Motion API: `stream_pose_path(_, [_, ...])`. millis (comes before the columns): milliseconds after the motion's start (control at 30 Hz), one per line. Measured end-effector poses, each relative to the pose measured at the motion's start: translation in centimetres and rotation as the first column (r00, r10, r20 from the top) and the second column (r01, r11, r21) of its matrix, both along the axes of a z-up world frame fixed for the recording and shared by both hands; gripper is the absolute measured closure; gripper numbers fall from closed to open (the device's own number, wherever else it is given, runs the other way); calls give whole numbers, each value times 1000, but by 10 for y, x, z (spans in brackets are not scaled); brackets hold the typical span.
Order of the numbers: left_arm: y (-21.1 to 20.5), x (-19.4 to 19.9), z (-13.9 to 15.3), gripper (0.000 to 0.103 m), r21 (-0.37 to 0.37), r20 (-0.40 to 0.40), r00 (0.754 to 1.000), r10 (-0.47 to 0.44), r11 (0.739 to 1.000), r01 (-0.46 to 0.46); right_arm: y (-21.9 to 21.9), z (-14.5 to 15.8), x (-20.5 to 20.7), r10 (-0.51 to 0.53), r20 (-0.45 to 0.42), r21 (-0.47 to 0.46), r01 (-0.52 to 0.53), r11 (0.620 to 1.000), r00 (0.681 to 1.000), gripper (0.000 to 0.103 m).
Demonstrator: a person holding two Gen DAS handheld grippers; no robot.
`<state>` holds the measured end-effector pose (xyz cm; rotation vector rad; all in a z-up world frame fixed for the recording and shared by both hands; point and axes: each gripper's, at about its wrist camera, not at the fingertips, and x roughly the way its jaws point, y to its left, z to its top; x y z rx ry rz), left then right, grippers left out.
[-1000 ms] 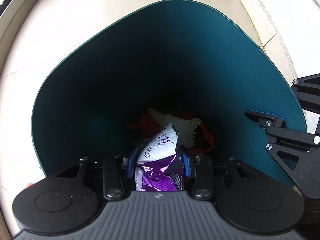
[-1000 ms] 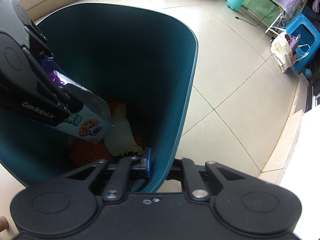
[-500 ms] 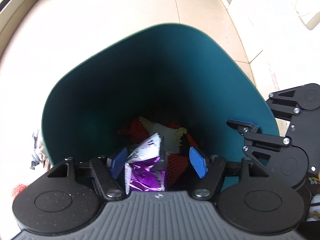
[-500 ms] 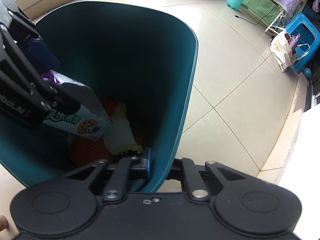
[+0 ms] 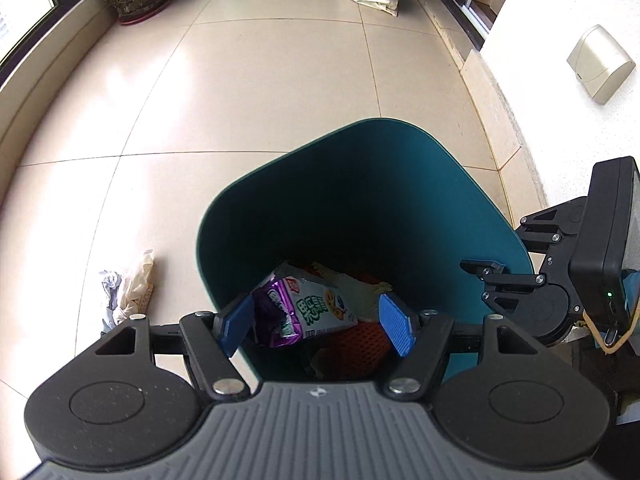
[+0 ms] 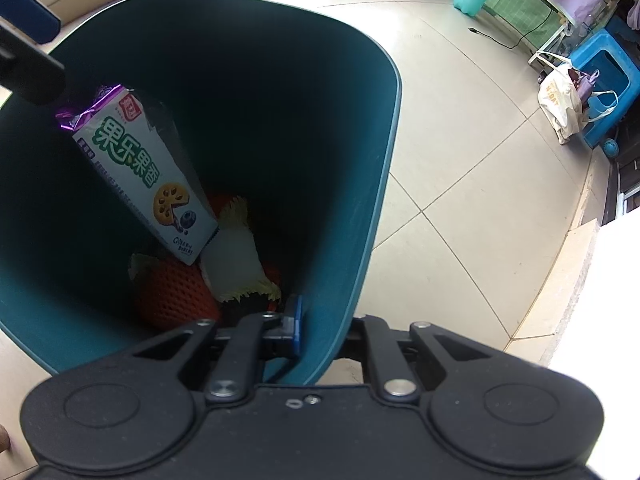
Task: Collect trash
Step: 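Withdraw the left tool from the bin toward the remaining plastic bags, then close the left tool on the knotted white plastic bag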
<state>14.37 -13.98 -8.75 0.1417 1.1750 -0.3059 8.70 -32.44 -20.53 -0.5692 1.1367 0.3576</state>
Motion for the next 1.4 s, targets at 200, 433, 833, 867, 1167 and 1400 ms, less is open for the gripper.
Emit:
stream_pose_path(200, [34, -5, 12, 35, -3, 41, 998, 52, 999, -52, 1, -1, 0, -3, -2, -3, 3, 1000, 1000, 92])
stream_pose_path(433, [78, 1, 14, 30, 22, 125, 980, 152, 988, -156, 1, -2, 2, -17, -10, -11, 17, 1000, 1000, 92])
stream_pose_path(833, [170, 47, -48, 30, 31, 64, 962, 264, 963, -266, 4, -4, 3, -15, -19, -21, 14, 1000, 1000, 92])
stream_pose_path(867, [179, 53, -56, 30, 32, 45, 961, 272, 961, -274, 4, -4, 4, -15, -21, -20, 14, 1000, 1000, 92])
stream_pose_path(1167, [235, 97, -144, 30, 56, -62, 937, 344, 938, -341, 4, -5, 7, 1, -50, -25, -2, 1000, 999, 92])
stream_pose_path(1400, [244, 122, -215, 30, 103, -138, 931, 338, 940, -326, 7, -7, 8, 23, -57, -41, -26, 999, 998, 91])
